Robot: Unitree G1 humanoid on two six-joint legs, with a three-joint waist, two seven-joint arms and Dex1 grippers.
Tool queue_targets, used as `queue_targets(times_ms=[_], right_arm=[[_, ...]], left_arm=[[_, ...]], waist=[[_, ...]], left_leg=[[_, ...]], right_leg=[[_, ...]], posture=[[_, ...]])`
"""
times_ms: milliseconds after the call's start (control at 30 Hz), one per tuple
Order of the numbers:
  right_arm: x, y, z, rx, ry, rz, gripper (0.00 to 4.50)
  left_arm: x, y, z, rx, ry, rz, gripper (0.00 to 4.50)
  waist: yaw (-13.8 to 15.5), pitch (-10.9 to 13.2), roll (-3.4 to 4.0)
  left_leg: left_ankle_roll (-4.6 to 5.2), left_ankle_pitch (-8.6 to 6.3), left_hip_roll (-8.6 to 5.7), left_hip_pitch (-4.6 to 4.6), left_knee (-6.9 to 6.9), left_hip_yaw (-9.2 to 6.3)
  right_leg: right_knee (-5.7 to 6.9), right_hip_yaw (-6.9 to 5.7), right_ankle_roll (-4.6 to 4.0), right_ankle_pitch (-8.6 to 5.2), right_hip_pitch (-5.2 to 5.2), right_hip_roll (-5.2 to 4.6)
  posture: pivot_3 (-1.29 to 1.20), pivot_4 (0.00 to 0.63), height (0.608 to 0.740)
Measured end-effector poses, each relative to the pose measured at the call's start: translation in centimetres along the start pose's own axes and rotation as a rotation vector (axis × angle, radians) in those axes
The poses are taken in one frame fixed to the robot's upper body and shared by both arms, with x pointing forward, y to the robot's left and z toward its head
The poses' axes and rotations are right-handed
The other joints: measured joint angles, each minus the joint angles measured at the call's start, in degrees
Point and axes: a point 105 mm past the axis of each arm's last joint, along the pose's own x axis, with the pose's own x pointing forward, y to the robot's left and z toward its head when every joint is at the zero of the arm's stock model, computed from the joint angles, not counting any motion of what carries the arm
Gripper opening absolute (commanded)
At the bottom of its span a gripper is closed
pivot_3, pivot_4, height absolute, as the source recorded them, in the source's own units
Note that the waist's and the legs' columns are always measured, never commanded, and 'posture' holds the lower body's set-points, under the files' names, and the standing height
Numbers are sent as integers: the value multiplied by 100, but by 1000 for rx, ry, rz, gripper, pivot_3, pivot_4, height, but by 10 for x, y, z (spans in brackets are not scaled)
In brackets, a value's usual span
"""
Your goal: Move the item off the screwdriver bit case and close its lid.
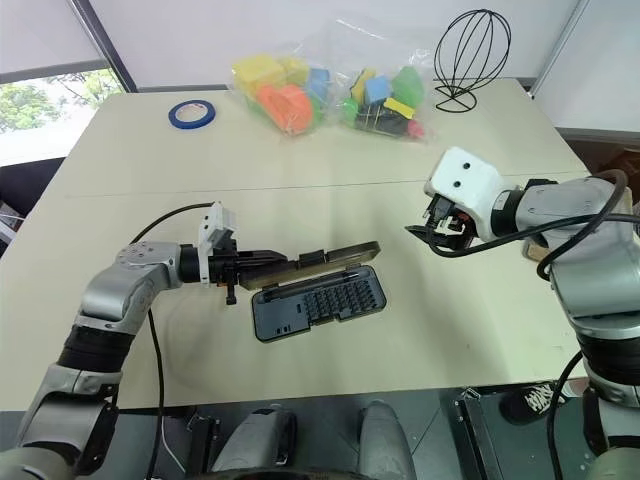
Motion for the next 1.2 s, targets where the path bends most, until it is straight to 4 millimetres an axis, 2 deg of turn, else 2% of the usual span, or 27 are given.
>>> queue_targets(times_ms=[167, 400, 533, 633, 733, 933, 1000, 1067, 1200], right_arm=[[4, 0, -1, 19, -3, -10, 3930], [8, 4, 0, 81, -27, 8, 3930], [12, 13, 6, 198, -71, 76, 3930], [10, 25, 19, 321, -147, 174, 3930], [8, 38, 32, 384, -198, 263, 3109], [8, 69, 43, 479, -229, 426, 53], [10, 80, 46, 509, -240, 487, 53], [17, 99, 49, 540, -241, 582, 53], [26, 134, 34, 557, -151, 712, 53]], left_arm=[[-5, -16, 4, 4, 38, -65, 0], [-21, -29, -19, -53, 128, -107, 0], [-14, -22, -19, -62, 104, -91, 0], [-2, -2, 0, -47, 43, -43, 0], [6, 12, 19, -19, -6, -13, 0], [16, 30, 22, -4, -25, 13, 0], [24, 33, 21, 1, -21, 6, 0], [36, 34, 19, 10, -10, -19, 0], [49, 33, 5, 0, 29, -56, 0]], waist=[[-24, 0, 1], [-17, 0, 1], [18, 0, 1], [14, 2, -3], [-10, 2, -3], [-27, 2, -2], [-22, 1, -2], [-6, 1, -3], [-27, 1, -3]], left_leg=[[0, 0, 2, 1, -2, 0], [4, -2, 3, 1, -3, 1], [5, -3, 0, -1, 0, 0], [5, -2, -1, -2, 4, 0], [1, -1, -1, -1, 2, 0], [1, 0, -1, -1, 2, 0], [1, 0, -2, -1, 4, 1], [1, 0, -5, -1, 6, 4], [1, 0, -6, -2, 6, 4]], right_leg=[[0, 1, 0, 0, -1, 1], [0, 2, 0, 0, -2, 2], [0, 0, 0, 0, 2, 1], [-1, -4, 0, 0, 4, 1], [0, -6, 0, 0, 3, 2], [5, -5, 0, 0, -2, 2], [5, -5, 0, 0, 1, 2], [5, -9, 0, 0, 4, 1], [5, -9, 0, 0, 3, 1]], posture=[[0, 150, 740], [0, 150, 740], [0, 150, 740], [0, 150, 740], [0, 150, 740], [0, 150, 740], [0, 150, 740], [0, 150, 740], [0, 150, 740]])
